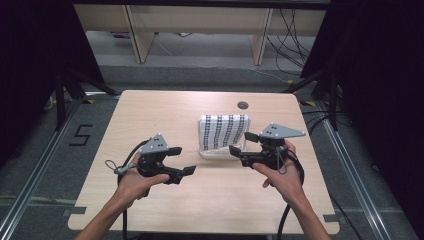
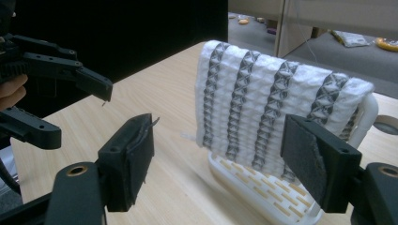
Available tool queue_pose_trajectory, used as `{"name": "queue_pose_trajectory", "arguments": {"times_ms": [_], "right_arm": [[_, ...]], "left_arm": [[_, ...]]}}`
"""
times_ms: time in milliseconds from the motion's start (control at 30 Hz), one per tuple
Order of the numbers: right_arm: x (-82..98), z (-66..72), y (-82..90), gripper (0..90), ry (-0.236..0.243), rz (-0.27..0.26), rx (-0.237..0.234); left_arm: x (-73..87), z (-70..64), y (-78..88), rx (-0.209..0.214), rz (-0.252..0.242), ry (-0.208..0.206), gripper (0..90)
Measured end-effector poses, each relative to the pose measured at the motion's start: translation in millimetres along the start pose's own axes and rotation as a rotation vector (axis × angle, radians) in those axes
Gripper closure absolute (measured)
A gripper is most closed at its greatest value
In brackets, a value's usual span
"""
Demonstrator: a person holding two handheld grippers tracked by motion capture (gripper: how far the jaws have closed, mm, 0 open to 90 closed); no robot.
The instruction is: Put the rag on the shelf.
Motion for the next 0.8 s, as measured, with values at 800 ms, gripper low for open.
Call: {"name": "queue_pose_trajectory", "arguments": {"times_ms": [800], "right_arm": [[22.9,7.6,-4.9,26.8,-0.01,0.008,-0.026]], "left_arm": [[26.0,-5.1,3.9,0.003,0.016,-0.007,19.1]]}}
Point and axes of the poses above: each handheld gripper's, and its own axes: y roughly backward along the jaws, x roughly out of its underside, z roughly to its left, the point moved 1 cm from there along -y, roughly forward along the jaws, and after that the axes turned 7 degrees about -x, right-handed, at the moved point
